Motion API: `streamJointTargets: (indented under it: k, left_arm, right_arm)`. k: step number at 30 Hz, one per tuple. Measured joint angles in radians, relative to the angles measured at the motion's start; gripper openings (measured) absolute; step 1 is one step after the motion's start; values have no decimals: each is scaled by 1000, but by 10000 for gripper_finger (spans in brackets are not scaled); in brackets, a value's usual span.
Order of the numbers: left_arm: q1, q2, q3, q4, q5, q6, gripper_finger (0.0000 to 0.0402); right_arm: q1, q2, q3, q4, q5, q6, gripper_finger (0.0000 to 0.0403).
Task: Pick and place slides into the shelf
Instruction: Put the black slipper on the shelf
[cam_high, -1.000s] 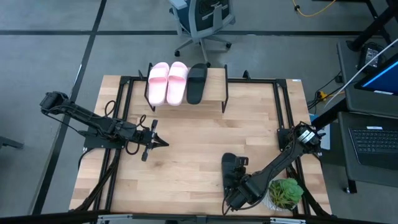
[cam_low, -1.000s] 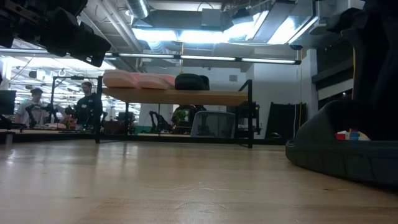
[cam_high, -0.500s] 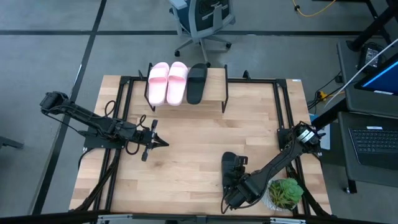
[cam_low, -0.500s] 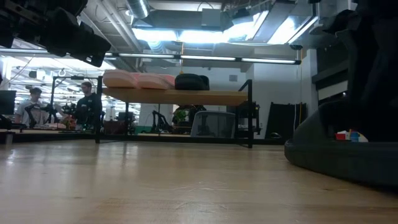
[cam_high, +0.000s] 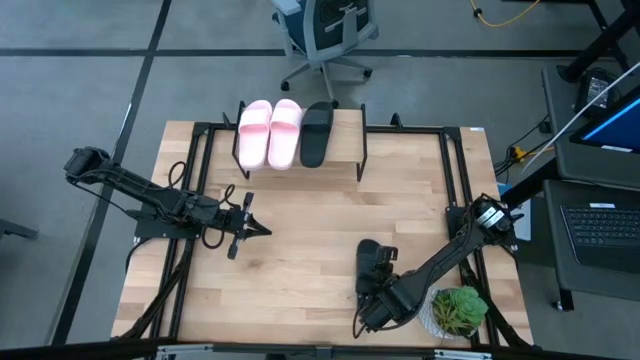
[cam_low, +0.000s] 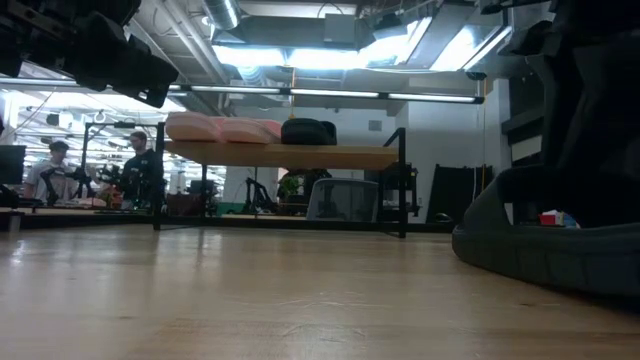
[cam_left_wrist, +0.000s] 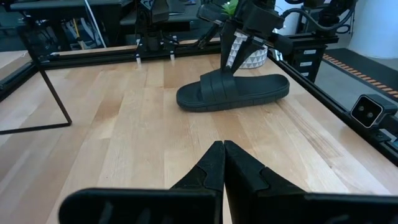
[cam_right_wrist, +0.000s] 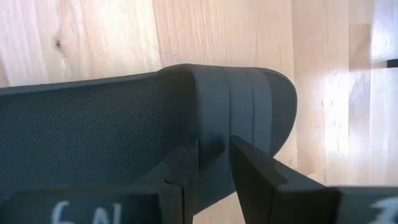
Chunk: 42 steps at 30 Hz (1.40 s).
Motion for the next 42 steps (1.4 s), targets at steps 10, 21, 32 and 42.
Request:
streamJointTargets:
  k: [10,21,32,42]
  left_arm:
    - [0,0,0,0,0,0,2]
    - [0,0,0,0,0,0,2]
    - [0,0,0,0,0,0,2]
    - [0,0,0,0,0,-1,2]
  right_arm:
    - [0,0,0,11,0,0,93]
    - [0,0,0,43,1,-10,102]
    - [0,-1,-52,79,1,5,132]
    - [-2,-1,-56,73,3,6,133]
